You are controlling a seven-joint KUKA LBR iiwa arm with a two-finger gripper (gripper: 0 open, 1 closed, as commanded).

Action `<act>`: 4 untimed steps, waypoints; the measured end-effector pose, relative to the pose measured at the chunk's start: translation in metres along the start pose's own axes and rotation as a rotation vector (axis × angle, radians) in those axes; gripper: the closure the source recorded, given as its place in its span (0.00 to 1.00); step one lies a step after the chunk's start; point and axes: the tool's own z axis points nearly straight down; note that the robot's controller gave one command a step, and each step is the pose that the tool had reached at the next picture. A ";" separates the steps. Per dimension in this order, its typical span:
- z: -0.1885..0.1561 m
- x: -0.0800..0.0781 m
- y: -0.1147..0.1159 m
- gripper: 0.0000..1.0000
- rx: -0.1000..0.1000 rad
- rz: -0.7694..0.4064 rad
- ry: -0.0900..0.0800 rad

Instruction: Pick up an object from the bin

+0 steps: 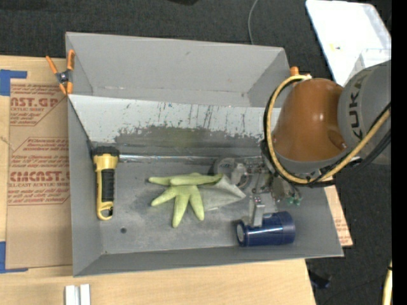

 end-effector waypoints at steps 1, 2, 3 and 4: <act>-0.004 -0.002 0.000 0.00 0.001 -0.001 -0.008; 0.012 -0.017 -0.026 0.00 0.000 -0.087 -0.010; 0.035 -0.022 -0.044 0.00 0.000 -0.094 -0.009; 0.080 -0.057 -0.089 0.00 0.003 -0.172 -0.022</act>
Offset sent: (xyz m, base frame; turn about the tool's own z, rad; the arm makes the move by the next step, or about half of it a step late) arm 0.0277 -0.0531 -0.0274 -0.1474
